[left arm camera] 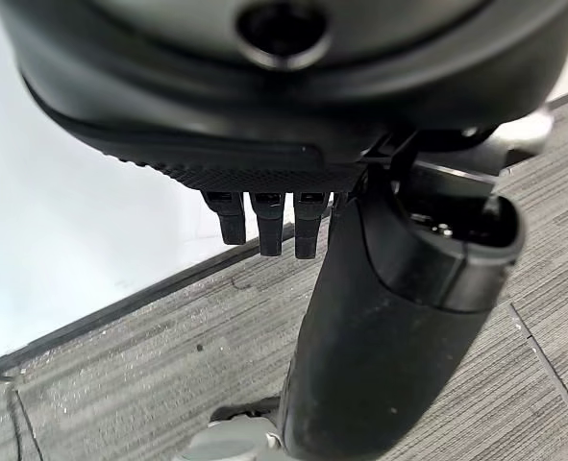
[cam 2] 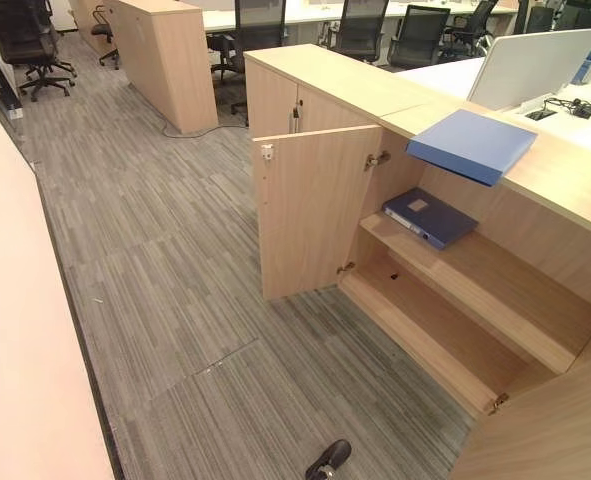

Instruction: Put the empty folder in the office cabinet

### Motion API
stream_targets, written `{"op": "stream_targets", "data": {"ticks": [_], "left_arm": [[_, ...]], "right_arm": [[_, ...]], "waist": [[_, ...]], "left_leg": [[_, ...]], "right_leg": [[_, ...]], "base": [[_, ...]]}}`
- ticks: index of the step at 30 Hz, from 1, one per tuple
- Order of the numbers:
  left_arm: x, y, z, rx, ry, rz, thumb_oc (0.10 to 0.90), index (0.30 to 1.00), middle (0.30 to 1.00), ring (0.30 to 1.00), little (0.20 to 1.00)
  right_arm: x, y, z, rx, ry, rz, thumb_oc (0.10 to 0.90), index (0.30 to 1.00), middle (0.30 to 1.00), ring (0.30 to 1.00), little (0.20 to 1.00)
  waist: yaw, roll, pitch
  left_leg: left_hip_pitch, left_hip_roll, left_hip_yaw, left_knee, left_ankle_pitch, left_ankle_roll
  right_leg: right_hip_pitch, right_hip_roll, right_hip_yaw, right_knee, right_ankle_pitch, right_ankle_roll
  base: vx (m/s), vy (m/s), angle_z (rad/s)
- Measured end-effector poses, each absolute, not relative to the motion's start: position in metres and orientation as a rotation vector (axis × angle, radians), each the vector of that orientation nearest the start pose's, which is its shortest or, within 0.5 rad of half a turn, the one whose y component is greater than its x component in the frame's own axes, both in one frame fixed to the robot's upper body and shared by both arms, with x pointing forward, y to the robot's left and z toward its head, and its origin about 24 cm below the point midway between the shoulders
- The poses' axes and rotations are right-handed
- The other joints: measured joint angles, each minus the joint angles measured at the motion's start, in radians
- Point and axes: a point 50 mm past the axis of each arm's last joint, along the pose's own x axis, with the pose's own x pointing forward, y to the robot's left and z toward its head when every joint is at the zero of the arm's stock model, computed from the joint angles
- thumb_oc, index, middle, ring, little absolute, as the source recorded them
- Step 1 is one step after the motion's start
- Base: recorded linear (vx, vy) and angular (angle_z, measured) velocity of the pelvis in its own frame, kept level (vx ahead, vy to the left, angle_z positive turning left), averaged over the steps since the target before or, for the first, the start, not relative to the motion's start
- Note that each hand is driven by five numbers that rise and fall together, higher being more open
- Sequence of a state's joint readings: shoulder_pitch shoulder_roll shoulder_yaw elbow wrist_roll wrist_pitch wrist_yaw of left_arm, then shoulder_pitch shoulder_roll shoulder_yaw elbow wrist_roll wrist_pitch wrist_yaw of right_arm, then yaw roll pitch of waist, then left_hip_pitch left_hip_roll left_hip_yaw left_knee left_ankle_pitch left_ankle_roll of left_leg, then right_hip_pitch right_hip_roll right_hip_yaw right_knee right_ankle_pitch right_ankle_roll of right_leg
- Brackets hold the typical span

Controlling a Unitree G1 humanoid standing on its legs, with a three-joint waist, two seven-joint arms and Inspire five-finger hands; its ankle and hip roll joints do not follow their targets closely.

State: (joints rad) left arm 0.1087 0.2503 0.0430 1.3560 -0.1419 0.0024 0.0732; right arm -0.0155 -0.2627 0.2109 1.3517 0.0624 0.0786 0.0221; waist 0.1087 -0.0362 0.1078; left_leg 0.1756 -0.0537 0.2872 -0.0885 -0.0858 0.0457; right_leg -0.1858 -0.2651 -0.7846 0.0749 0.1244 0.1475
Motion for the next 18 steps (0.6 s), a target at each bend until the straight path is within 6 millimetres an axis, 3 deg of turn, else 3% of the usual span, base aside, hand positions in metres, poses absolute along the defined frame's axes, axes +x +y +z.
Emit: {"op": "stream_targets", "data": {"ticks": [1,2,3,5,6,7,8,9,10,11,12,13,14,15,16,17,18], "left_arm": [[0.009,0.258,-0.166,0.114,1.437,0.385,0.8,0.9,0.9,0.9,0.9],[0.011,0.255,-0.167,0.114,1.441,0.372,0.8,0.9,0.9,0.9,0.9],[0.011,0.252,-0.168,0.116,1.45,0.355,0.8,0.9,0.9,0.9,0.9],[0.009,0.248,-0.169,0.131,1.47,0.325,0.8,0.9,0.9,0.9,0.9],[0.02,0.242,-0.171,0.124,1.449,0.307,0.8,0.9,0.9,0.9,0.9],[0.019,0.242,-0.171,0.128,1.459,0.3,0.8,0.9,0.9,0.9,0.9],[0.019,0.242,-0.171,0.129,1.462,0.302,0.8,0.9,0.9,0.9,0.9],[0.028,0.239,-0.171,0.124,1.433,0.291,0.8,0.9,0.9,0.9,0.9],[0.03,0.238,-0.171,0.126,1.428,0.291,0.8,0.9,0.9,0.9,0.9],[0.033,0.243,-0.17,0.129,1.412,0.305,0.8,0.9,0.9,0.9,0.9],[0.03,0.249,-0.168,0.136,1.409,0.321,0.8,0.9,0.9,0.9,0.9],[0.033,0.253,-0.167,0.135,1.392,0.338,0.8,0.9,0.9,0.9,0.9],[0.035,0.255,-0.166,0.135,1.385,0.342,0.8,0.9,0.9,0.9,0.9],[0.038,0.255,-0.166,0.137,1.372,0.34,0.8,0.9,0.9,0.9,0.9],[0.045,0.255,-0.165,0.138,1.344,0.335,0.8,0.9,0.9,0.9,0.9],[0.05,0.257,-0.164,0.147,1.328,0.336,0.8,0.9,0.9,0.9,0.9],[0.051,0.257,-0.163,0.149,1.323,0.335,0.8,0.9,0.9,0.9,0.9]], "right_arm": [[0.057,-0.245,-0.167,-0.297,1.432,-0.036,0.8,0.9,0.9,0.9,0.9],[0.056,-0.248,-0.166,-0.302,1.432,-0.043,0.8,0.9,0.9,0.9,0.9],[0.058,-0.252,-0.165,-0.303,1.423,-0.054,0.8,0.9,0.9,0.9,0.9],[0.061,-0.256,-0.163,-0.304,1.413,-0.068,0.8,0.9,0.9,0.9,0.9],[0.065,-0.262,-0.161,-0.319,1.406,-0.078,0.8,0.9,0.9,0.9,0.9],[0.069,-0.263,-0.16,-0.322,1.396,-0.08,0.8,0.9,0.9,0.9,0.9],[0.069,-0.262,-0.16,-0.321,1.397,-0.078,0.8,0.9,0.9,0.9,0.9],[0.065,-0.264,-0.16,-0.326,1.403,-0.084,0.8,0.9,0.9,0.9,0.9],[0.069,-0.265,-0.159,-0.32,1.388,-0.098,0.8,0.9,0.9,0.9,0.9],[0.077,-0.259,-0.16,-0.306,1.367,-0.088,0.8,0.9,0.9,0.9,0.9],[0.079,-0.254,-0.161,-0.288,1.353,-0.084,0.8,0.9,0.9,0.9,0.9],[0.083,-0.253,-0.16,-0.28,1.332,-0.083,0.8,0.9,0.9,0.9,0.9],[0.083,-0.252,-0.16,-0.278,1.332,-0.081,0.8,0.9,0.9,0.9,0.9],[0.081,-0.25,-0.161,-0.28,1.339,-0.082,0.8,0.9,0.9,0.9,0.9],[0.079,-0.249,-0.162,-0.284,1.351,-0.073,0.8,0.9,0.9,0.9,0.9],[0.075,-0.248,-0.163,-0.281,1.365,-0.073,0.8,0.9,0.9,0.9,0.9],[0.073,-0.249,-0.163,-0.284,1.373,-0.07,0.8,0.9,0.9,0.9,0.9]], "waist": [[0.002,0.001,-0.005],[-0.009,0.017,-0.012],[-0.028,0.031,-0.019],[-0.03,0.042,-0.029],[-0.034,0.054,-0.027],[-0.045,0.067,-0.028],[-0.049,0.058,-0.026],[-0.059,0.044,-0.028],[-0.063,0.049,-0.029],[-0.052,0.032,-0.028],[-0.033,0.023,-0.036],[-0.023,0.008,-0.036],[-0.024,-0.001,-0.029],[-0.019,0.002,-0.03],[-0.026,-0.026,-0.021],[-0.022,-0.033,-0.008],[0.001,-0.054,0.017]], "left_leg": [[0.006,0.008,-0.004,0.004,0.003,0.0],[0.02,0.04,-0.005,0.005,-0.007,-0.025],[0.022,0.061,-0.018,0.005,-0.01,-0.037],[0.023,0.074,-0.021,0.014,-0.01,-0.052],[0.02,0.106,-0.019,0.061,-0.033,-0.083],[0.019,0.126,-0.021,0.108,-0.052,-0.109],[0.015,0.142,-0.019,0.166,-0.072,-0.114],[0.009,0.161,-0.019,0.255,-0.071,-0.135],[-0.001,0.18,-0.03,0.314,-0.085,-0.158],[-0.098,0.224,-0.025,0.526,-0.084,-0.161],[-0.14,0.24,-0.043,0.621,-0.035,-0.162],[-0.18,0.255,-0.102,0.738,-0.01,-0.197],[-0.201,0.262,-0.125,0.802,-0.018,-0.203],[-0.215,0.258,-0.155,0.819,-0.041,-0.186],[-0.248,0.246,-0.159,0.793,-0.048,-0.182],[-0.266,0.235,-0.155,0.725,-0.065,-0.173],[-0.278,0.209,-0.166,0.458,-0.038,-0.178]], "right_leg": [[0.002,0.009,0.001,0.008,0.009,-0.012],[0.004,0.026,-0.007,0.037,0.003,-0.071],[0.001,0.029,-0.019,0.073,-0.029,-0.09],[0.002,0.034,-0.021,0.108,-0.065,-0.183],[0.009,0.049,-0.017,0.136,-0.1,-0.218],[0.024,0.058,-0.02,0.148,-0.134,-0.211],[0.047,0.066,-0.019,0.149,-0.141,-0.223],[0.074,0.097,-0.012,0.149,-0.181,-0.204],[0.08,0.118,0.009,0.146,-0.194,-0.171],[0.111,0.16,0.055,0.07,-0.212,-0.17],[0.121,0.173,0.063,0.039,-0.212,-0.163],[0.142,0.177,0.078,0.059,-0.192,-0.176],[0.149,0.203,0.105,0.052,-0.206,-0.261],[0.162,0.217,0.11,0.034,-0.197,-0.249],[0.176,0.223,0.125,0.01,-0.192,-0.262],[0.19,0.225,0.151,-0.009,-0.196,-0.266],[0.218,0.228,0.193,-0.062,-0.169,-0.234]], "base": [[0.39,-0.147,0.07],[0.29,-0.112,0.16],[0.29,-0.132,0.26],[0.28,-0.205,0.12],[0.28,-0.23,-0.07],[0.19,-0.158,-0.05],[0.26,-0.26,-0.11],[0.25,-0.257,-0.22],[0.39,-0.415,-0.73],[0.13,-0.164,-1.02],[0.25,-0.248,-1.46],[0.12,-0.087,-1.18],[0.17,-0.102,-0.95],[0.15,-0.005,-0.6],[0.21,0.012,-0.39],[0.3,0.097,-0.68],[0.2,0.087,-0.64]]}}
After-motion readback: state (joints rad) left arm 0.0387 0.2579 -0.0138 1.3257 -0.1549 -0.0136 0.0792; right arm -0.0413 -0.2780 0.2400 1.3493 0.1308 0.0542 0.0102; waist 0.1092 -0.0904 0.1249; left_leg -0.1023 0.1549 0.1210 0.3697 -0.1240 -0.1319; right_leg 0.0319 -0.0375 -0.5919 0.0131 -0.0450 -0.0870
